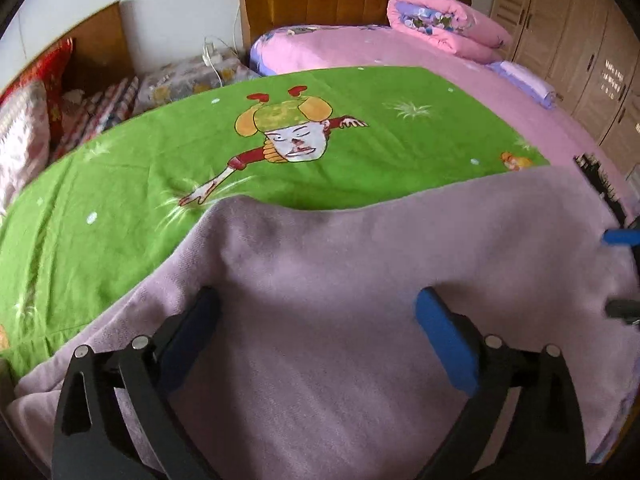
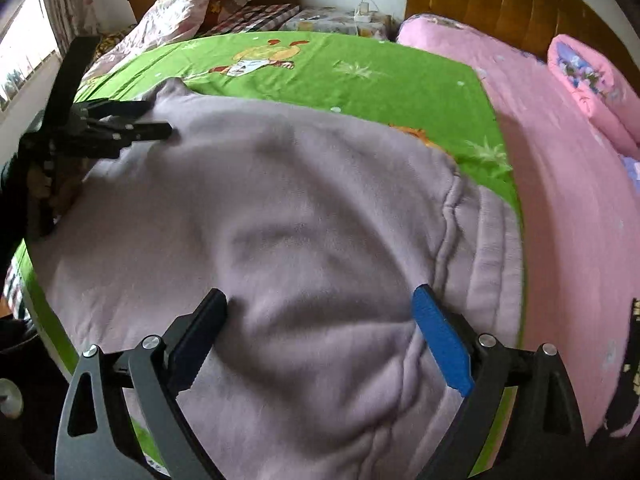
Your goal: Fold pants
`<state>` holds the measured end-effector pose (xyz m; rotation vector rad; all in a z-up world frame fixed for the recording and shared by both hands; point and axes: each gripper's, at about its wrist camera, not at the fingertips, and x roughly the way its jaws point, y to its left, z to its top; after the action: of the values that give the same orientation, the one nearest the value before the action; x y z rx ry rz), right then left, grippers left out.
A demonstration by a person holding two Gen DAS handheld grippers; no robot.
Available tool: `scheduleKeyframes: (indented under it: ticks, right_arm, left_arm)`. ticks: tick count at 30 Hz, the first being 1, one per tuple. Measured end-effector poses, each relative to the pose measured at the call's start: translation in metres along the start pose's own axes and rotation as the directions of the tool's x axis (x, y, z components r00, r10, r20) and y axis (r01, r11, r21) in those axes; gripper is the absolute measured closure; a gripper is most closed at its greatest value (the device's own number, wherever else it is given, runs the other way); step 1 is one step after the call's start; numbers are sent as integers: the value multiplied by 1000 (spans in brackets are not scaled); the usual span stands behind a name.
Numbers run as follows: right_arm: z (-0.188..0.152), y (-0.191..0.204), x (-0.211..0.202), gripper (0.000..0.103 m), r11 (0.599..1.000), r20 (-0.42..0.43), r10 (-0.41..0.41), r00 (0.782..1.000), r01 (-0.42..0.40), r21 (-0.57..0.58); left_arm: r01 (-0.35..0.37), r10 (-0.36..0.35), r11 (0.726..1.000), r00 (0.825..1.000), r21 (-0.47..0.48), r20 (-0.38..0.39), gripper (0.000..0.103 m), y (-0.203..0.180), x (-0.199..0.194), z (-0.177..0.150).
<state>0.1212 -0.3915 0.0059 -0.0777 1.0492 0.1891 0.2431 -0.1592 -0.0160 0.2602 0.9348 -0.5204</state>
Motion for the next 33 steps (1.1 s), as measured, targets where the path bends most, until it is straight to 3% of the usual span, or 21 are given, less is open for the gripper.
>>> scheduleKeyframes:
  ticks: [2,5,8,11,14,16,18,20,22,24,26,27,28,30,31,32,33]
  right_arm:
    - [7,9,-6,13,999,47,33,998,-33,3]
    - [6,1,17,12,1000,-41,-2,999,3,31]
    - [-4,-2,21,8,1000,-25,5,1000,-4,13]
    - [10,1,13,9,996,-61,-36,997,41,85]
    - [41,15,-9,9,985,78,-80,994,67,157]
    - [70,38,-18,8,990,181,-54,982,28,141]
    - [101,70,-14,8,997,228,-13,973,-4,74]
    - [125,111,-5,8,999,242,51,969,-49,-16]
    - [155,167,7,8,979,231,177,957,-146,-143]
    - [177,235,13,8,918,200,327,924,-260,-299]
    - [190,294,14,8,825,159,462,872,-358,-437]
    - [199,335,15,8,755,117,532,839,-408,-514]
    - [207,363,17,8,706,81,569,818,-436,-559]
    - [224,431,25,8,571,-31,645,763,-509,-644]
    - [234,468,32,8,501,-98,678,729,-555,-664]
    - [241,490,37,8,464,-146,690,709,-589,-662]
    - [251,527,48,9,409,-231,702,674,-646,-645]
  left_arm:
    - [11,-11,1000,1000,-18,7,2,3,2,1]
    - [43,-42,998,999,-46,22,2,8,1,3]
    - [29,-28,999,999,-33,20,2,5,2,3]
    - [44,-43,998,999,-43,29,2,7,1,2]
    - [132,-124,984,989,-116,76,5,23,-8,1]
    - [201,-172,957,974,-208,149,9,42,-32,0]
    - [266,-199,930,945,-255,261,8,63,-66,-5]
    - [257,-132,918,917,-303,377,5,95,-110,-20]
    - [202,-16,896,905,-395,426,4,135,-147,-49]
    - [151,102,845,896,-514,431,4,177,-179,-89]
    - [76,261,745,882,-663,393,4,221,-218,-148]
    - [32,354,667,866,-744,354,4,243,-240,-186]
    - [20,401,612,854,-790,332,4,257,-255,-211]
    - [20,471,483,837,-876,279,5,282,-278,-265]
    - [38,493,400,833,-916,250,5,296,-289,-295]
    - [65,499,354,831,-933,248,6,305,-294,-316]
    - [93,502,319,828,-943,251,7,313,-298,-333]
